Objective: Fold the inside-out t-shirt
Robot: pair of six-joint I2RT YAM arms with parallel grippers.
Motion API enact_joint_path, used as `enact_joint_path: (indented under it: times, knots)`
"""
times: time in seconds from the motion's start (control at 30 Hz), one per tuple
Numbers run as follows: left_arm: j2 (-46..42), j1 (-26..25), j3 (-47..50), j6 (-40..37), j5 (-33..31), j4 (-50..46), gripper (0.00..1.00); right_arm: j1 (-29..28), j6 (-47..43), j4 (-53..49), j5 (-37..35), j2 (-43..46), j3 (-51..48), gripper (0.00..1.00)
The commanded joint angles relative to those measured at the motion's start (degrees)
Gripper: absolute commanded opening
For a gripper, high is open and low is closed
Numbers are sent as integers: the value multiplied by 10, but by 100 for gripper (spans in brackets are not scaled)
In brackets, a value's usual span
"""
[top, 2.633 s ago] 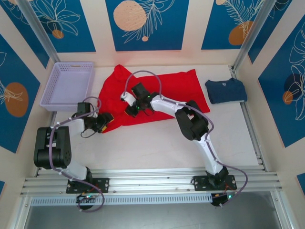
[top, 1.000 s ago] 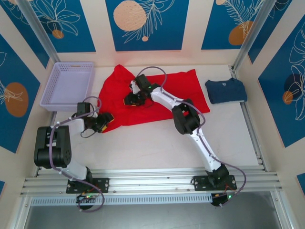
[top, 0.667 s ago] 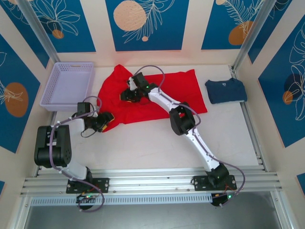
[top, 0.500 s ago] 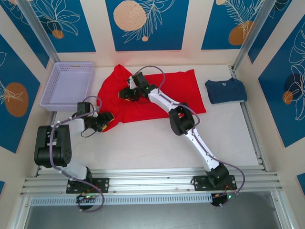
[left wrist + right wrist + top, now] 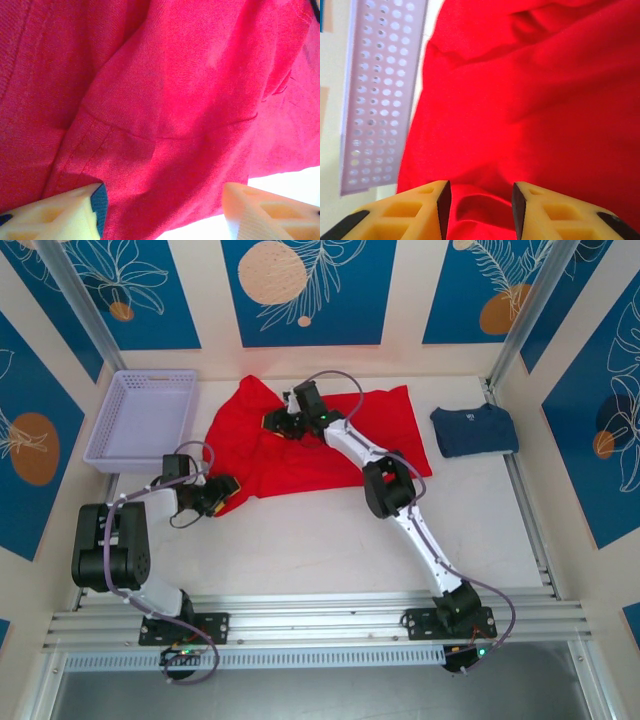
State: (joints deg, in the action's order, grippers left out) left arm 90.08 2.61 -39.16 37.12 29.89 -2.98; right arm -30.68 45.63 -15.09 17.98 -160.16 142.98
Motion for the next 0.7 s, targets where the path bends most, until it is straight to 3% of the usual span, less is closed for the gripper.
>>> enact_joint_path:
  times: [0.0, 0.2, 0.4, 0.5, 0.67]
  knots:
    - [12, 5, 12, -27, -69, -57, 63, 16, -81, -54, -1, 98, -89, 40]
    - [5, 4, 5, -28, -70, -61, 63, 63, -176, -4, 3, 314, -407, 42]
    - [-8, 2, 6, -29, -72, -68, 64, 122, -196, -21, -16, 449, -627, 42]
    - [-14, -1, 10, -33, -79, -73, 64, 161, -191, -34, -37, 479, -694, 41]
    - [-6, -6, 10, -39, -86, -77, 64, 216, -171, -97, -45, 462, -703, 37]
